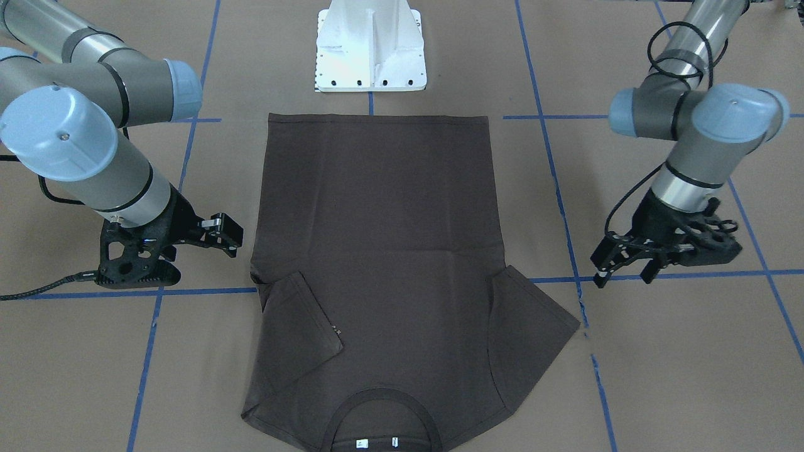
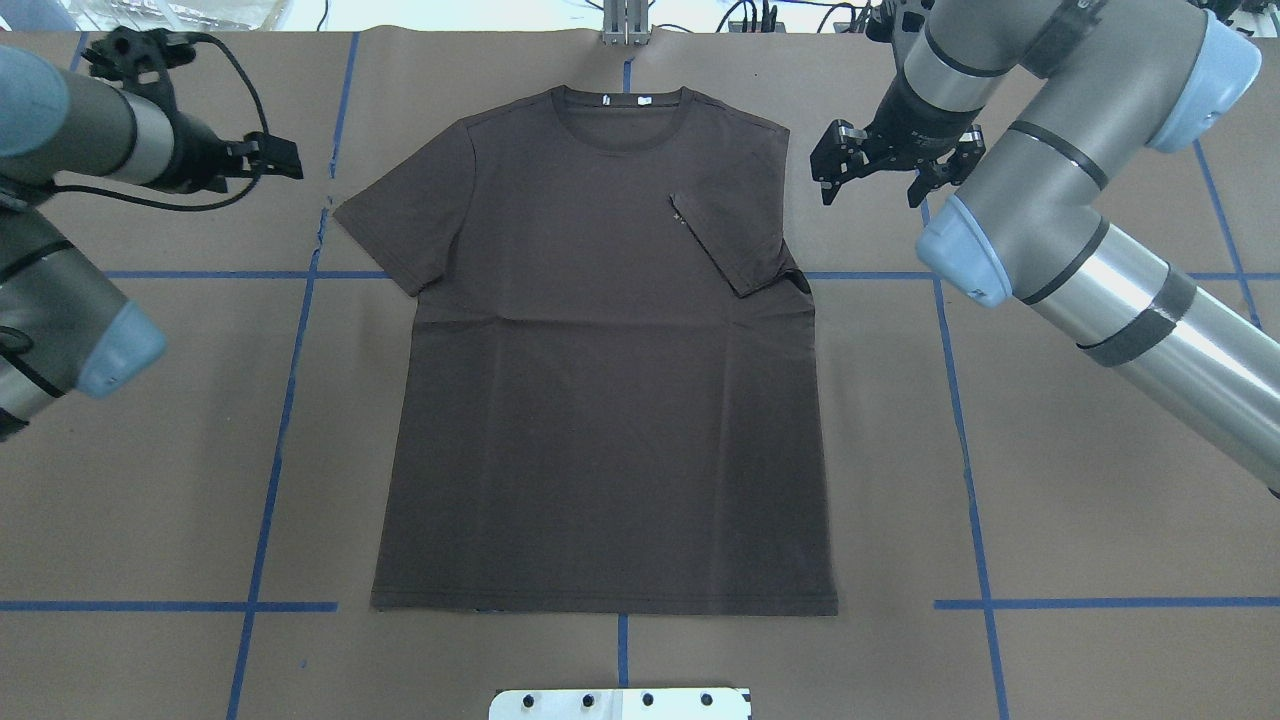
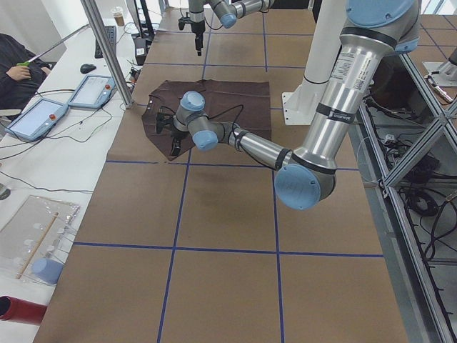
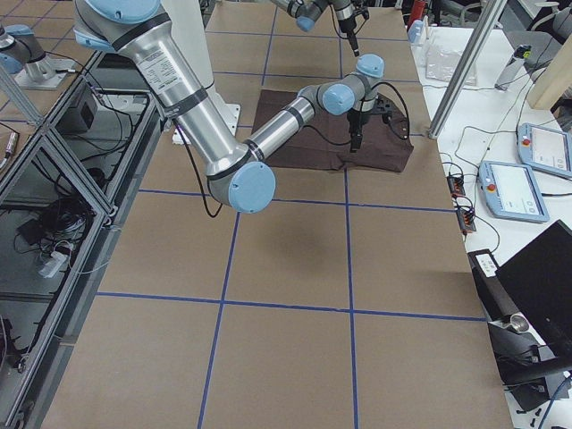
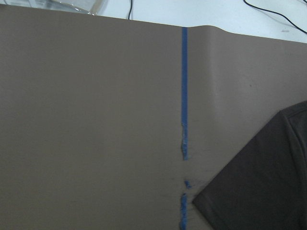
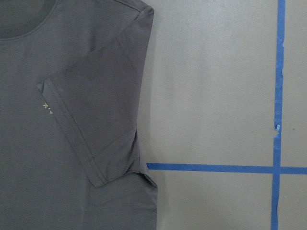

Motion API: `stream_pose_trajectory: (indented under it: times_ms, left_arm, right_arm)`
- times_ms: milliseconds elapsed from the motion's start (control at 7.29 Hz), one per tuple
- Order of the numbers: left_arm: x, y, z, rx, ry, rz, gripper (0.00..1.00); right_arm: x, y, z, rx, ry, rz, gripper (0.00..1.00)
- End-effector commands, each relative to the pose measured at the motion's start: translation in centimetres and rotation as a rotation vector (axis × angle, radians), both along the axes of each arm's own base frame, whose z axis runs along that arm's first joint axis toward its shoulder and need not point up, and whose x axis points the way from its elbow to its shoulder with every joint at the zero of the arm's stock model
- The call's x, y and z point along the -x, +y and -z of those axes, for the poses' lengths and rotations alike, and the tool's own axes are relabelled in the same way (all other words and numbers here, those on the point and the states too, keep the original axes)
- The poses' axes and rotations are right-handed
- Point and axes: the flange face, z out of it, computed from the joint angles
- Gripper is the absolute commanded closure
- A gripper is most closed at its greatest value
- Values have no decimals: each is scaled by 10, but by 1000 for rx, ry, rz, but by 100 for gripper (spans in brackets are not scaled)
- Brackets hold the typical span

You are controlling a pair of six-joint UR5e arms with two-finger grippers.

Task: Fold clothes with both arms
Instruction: 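Raise the right gripper away while the left arm moves toward the other sleeve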

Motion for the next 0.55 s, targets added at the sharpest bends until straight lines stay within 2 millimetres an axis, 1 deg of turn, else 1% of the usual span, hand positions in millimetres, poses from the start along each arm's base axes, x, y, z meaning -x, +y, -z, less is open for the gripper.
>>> stream_pose_trajectory:
  times_ms: [0,137,274,412]
  left_arm:
    - [-69,-16,-22,3,6,104,0]
    - [-72,-21,-27,4,-14,114,0]
    - [-70,-23,-28,-17,-35,126,1]
    - [-72,-26,-35,-24,-59,134,1]
  right_arm:
    - [-5,9,-9,-5,-9,31,0]
    - [-4,8,-10,-5,-7,32,0]
    - [-3,9,-10,-5,-8,32,0]
    - [-1,9,-11,-4,-6,34,0]
